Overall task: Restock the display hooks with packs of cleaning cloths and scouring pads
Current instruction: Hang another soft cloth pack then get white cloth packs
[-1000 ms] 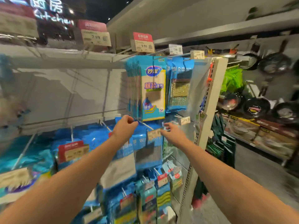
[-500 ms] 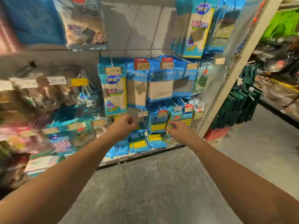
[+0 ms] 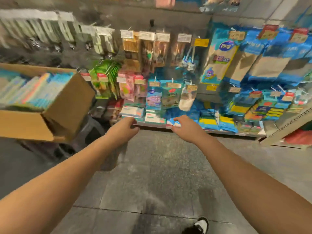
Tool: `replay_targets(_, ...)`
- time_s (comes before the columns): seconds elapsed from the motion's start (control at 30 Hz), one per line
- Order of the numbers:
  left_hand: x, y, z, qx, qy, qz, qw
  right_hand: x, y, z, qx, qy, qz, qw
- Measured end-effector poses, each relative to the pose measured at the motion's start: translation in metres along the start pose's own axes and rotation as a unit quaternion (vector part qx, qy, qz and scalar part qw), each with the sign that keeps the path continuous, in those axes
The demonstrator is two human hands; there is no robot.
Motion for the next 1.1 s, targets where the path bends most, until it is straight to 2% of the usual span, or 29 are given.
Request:
replay_targets(0.17,-0.158,0.064,-0.07,0.001,-0.021,-0.037,0.999,-0.154,-0.005,0.09,-0.043,0.013,-0.038,0.998)
replay_targets(0.4,-0.31,0.086,-0.146,0.019,0.016,-0.095,0.995,-0.317,-0.043,0.172,-0.077,0.029,-0.076,0.994)
replay_targets(0.57,-0.411,0.063,-0.188,0.056,0.03,-0.143,0.988,-0.416,-0.099,0.229,-0.111,0.058,-0.114,0.986)
replay_targets(0.87,-0.639,0.01,-0.29,0.063,0.058,-0.263,0.961,-0.615,-0.25,0.328,-0.169,0.046,-0.173,0.969)
replay_targets(1.1,-0.751,-0.045,-0.372,0.087,0.06,-0.266,0.958,-0.717,-0.336,0.364,-0.191,0.046,-0.163,0.967)
Point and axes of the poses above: each hand's wrist, its own y-axis away from the middle knuckle, its own z-axis out of the palm, x = y × z, the point moved 8 cm from there along -y, towards the middle knuckle, and after that the axes turned 2 degrees about -y, right-handed, at the moved point
